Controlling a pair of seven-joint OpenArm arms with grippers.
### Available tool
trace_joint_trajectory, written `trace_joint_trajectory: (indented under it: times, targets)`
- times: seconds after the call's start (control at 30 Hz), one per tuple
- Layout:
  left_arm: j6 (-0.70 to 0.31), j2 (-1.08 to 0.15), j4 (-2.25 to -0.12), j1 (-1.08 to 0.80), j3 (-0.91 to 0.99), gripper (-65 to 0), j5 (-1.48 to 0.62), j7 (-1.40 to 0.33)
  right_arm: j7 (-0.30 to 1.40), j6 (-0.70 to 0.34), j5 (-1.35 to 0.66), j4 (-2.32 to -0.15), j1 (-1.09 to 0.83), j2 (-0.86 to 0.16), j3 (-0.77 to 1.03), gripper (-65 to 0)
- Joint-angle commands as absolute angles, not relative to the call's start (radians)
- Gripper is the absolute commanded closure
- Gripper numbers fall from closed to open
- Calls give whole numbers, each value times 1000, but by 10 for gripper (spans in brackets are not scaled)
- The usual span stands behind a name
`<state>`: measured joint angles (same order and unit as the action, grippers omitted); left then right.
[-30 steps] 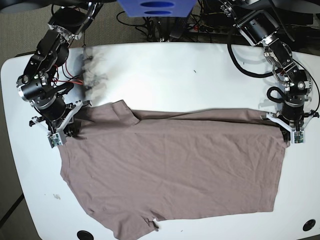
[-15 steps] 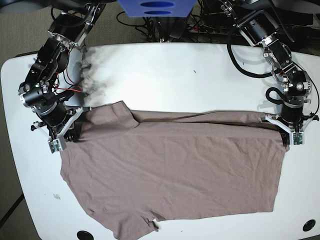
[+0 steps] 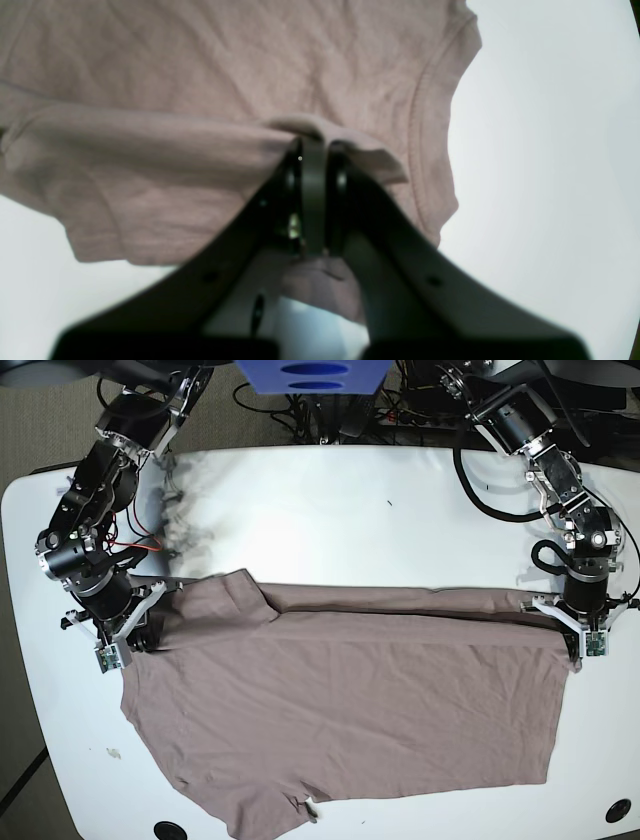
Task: Fold the T-shirt properly
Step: 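Lower the held shoulder edge back over the shirt, folding a strip, then open both grippers to release the folded shoulder edge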
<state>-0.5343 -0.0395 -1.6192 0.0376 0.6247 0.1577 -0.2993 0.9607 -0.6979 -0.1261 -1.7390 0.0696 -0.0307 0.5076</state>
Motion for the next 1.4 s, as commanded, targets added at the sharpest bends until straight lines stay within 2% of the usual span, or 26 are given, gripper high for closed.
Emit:
trace_joint_trajectory:
  times: [0.0, 0.23, 0.3, 0.37, 0.43, 0.47, 0.5, 0.6, 0.73, 0.87, 1.03, 1.37]
  targets:
    - [-524, -54, -1633, 50, 628, -27, 150, -271, 935, -698, -137, -1755, 87, -42, 507, 0]
    - [-453, -56, -1633, 50, 628, -38, 150, -271, 935, -698, -128, -1727, 87, -59, 507, -8]
    - [-447, -56, -1633, 50, 627, -48, 151, -271, 935, -698, -111, -1718, 87, -59, 507, -33]
    - [-447, -56, -1632, 50, 627, -87, 151, -271, 935, -698, -76, -1713, 87, -59, 507, -89]
    - [-447, -56, -1616, 50, 625, -183, 151, -271, 935, -698, -13, -1718, 87, -59, 507, -203]
    - [-447, -56, -1613, 50, 624, -208, 151, -271, 935, -698, -1, -1721, 87, -59, 507, -232]
    - [-446, -56, -1600, 50, 624, -285, 151, -271, 935, -698, 28, -1724, 87, -59, 507, -302]
    - [-444, -56, -1581, 53, 627, -463, 150, -268, 937, -698, 74, -1730, 87, -59, 507, -462]
    - [-444, -56, -1577, 62, 630, -636, 150, -245, 937, -698, 90, -1745, 87, -58, 507, -636]
    - [-444, -56, -1578, 58, 630, -650, 150, -226, 943, -698, 88, -1793, 84, -58, 510, -650]
    - [-444, -58, -1580, 58, 661, -616, 173, -222, 944, -698, 87, -1893, 82, -58, 510, -650]
    - [-444, -56, -1575, 54, 765, -606, 232, -222, 940, -698, 87, -1956, 38, -59, 510, -650]
